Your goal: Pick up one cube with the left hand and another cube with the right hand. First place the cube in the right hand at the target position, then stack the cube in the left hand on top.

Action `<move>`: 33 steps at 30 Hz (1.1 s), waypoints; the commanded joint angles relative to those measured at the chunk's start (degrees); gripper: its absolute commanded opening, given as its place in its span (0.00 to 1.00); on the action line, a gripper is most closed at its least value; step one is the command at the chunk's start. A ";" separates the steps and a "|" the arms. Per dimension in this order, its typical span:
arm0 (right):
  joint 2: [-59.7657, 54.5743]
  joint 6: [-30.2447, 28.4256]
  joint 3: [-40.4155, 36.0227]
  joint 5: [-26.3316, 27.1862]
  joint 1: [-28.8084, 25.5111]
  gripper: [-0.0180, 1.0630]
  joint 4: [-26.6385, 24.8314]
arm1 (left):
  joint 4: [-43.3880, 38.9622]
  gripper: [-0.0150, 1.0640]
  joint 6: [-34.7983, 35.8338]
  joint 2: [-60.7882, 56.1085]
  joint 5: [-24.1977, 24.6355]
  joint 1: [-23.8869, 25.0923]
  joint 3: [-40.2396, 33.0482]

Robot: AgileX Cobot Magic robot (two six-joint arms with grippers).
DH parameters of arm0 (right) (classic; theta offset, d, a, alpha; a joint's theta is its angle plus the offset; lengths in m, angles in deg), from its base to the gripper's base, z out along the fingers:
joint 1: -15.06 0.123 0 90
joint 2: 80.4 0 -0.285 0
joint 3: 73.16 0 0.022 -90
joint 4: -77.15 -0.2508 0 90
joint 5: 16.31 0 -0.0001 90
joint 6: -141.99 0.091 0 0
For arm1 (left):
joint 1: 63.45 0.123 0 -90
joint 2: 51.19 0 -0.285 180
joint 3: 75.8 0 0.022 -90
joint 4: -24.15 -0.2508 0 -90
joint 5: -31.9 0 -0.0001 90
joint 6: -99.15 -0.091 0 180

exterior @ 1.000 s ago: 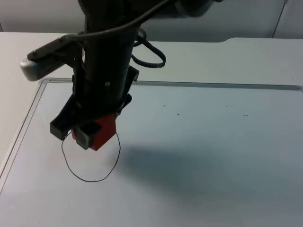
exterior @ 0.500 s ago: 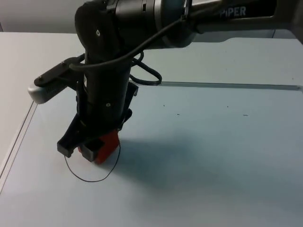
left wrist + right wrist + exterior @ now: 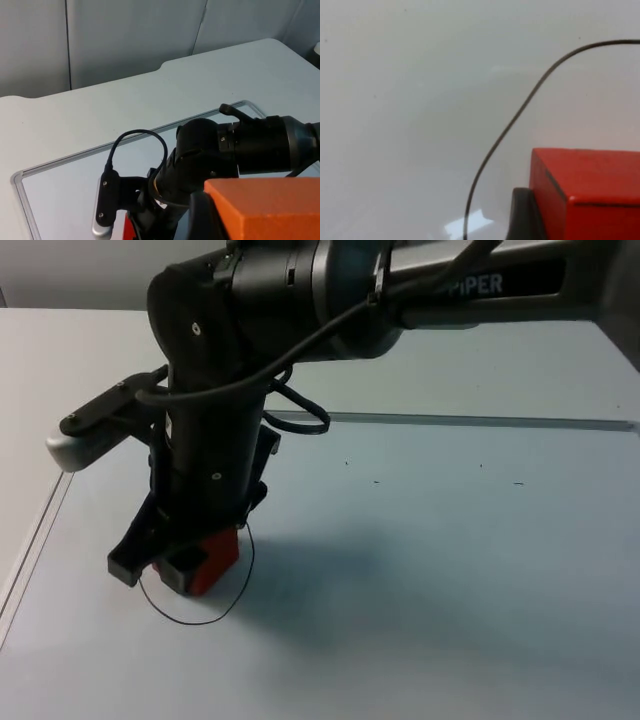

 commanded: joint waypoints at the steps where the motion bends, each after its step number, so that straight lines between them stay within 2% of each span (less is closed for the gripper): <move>1: -0.16 0.11 0.45 -0.23 0.37 0.01 -0.43 | 0.00 0.01 0.33 -0.04 -0.55 -0.34 -0.18; 9: -0.16 0.11 0.45 -0.51 0.37 0.02 1.43 | 0.00 0.01 0.33 -0.04 -0.30 -0.34 -0.18; 11: -0.16 0.11 0.45 -0.51 0.37 0.09 1.55 | 0.00 0.01 0.33 -0.04 -0.08 -0.34 -0.18; 12: -0.16 0.11 0.45 -0.51 0.37 0.16 1.55 | 0.00 0.01 0.33 -0.04 0.02 -0.34 -0.18; 13: -0.16 0.11 0.45 -0.51 0.37 0.16 1.55 | 0.00 0.01 0.33 -0.04 0.02 -0.34 -0.18; 16: -0.16 0.38 0.45 -0.61 0.37 0.45 1.00 | 0.00 0.01 0.33 -0.04 0.27 -0.34 -0.18; 17: -0.16 0.52 0.45 -0.61 0.37 0.61 1.00 | 0.00 0.01 0.33 -0.04 0.38 -0.34 -0.18; 18: -0.16 0.52 0.45 -0.61 0.37 0.61 1.00 | 0.00 0.01 0.33 -0.04 0.38 -0.34 -0.18; 19: -0.16 0.52 0.45 -0.50 0.37 0.71 1.00 | 0.00 0.01 0.33 -0.04 0.38 -0.34 -0.18; 21: -0.16 1.33 0.45 -0.60 0.37 0.83 1.00 | 0.00 0.01 0.33 -0.04 0.38 -0.34 -0.18; 22: -0.16 1.86 0.45 -0.59 0.37 0.86 1.00 | 0.00 0.01 0.33 -0.04 0.38 -0.34 -0.18; 33: 2.07 2.00 0.57 -2.00 0.37 0.86 1.00 | 0.00 0.01 0.33 -0.04 0.49 -0.34 -0.18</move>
